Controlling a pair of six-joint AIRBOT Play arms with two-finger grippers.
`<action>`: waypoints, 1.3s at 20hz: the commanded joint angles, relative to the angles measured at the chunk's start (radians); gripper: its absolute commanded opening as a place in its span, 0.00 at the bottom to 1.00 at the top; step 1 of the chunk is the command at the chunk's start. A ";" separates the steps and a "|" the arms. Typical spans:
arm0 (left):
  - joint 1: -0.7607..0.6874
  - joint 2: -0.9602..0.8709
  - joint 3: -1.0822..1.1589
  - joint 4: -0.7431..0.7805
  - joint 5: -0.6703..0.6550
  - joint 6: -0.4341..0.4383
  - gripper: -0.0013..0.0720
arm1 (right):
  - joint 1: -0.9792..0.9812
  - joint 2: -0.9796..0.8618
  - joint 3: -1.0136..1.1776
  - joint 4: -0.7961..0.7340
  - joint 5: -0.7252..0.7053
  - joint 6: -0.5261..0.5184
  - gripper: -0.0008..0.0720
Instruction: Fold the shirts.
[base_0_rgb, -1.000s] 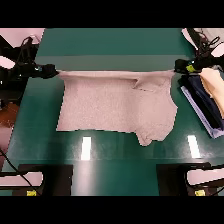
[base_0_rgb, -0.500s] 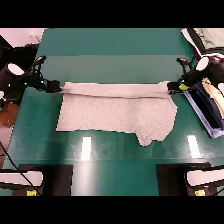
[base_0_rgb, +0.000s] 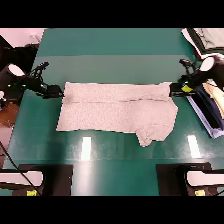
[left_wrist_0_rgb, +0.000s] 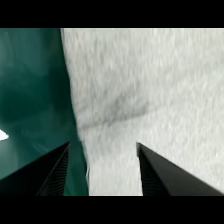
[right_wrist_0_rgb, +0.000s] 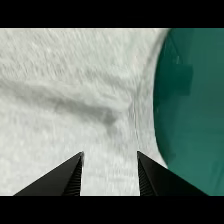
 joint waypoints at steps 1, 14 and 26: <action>0.040 0.055 -0.018 0.060 -0.158 -0.014 0.70 | -0.060 0.098 -0.010 0.125 0.144 -0.076 0.53; 0.103 0.293 -0.562 -0.012 -0.042 -0.004 0.70 | -0.118 0.383 -0.347 0.309 0.063 -0.118 0.43; 0.103 0.297 -0.570 -0.110 -0.013 0.038 0.05 | -0.125 0.449 -0.406 0.186 0.152 -0.079 0.43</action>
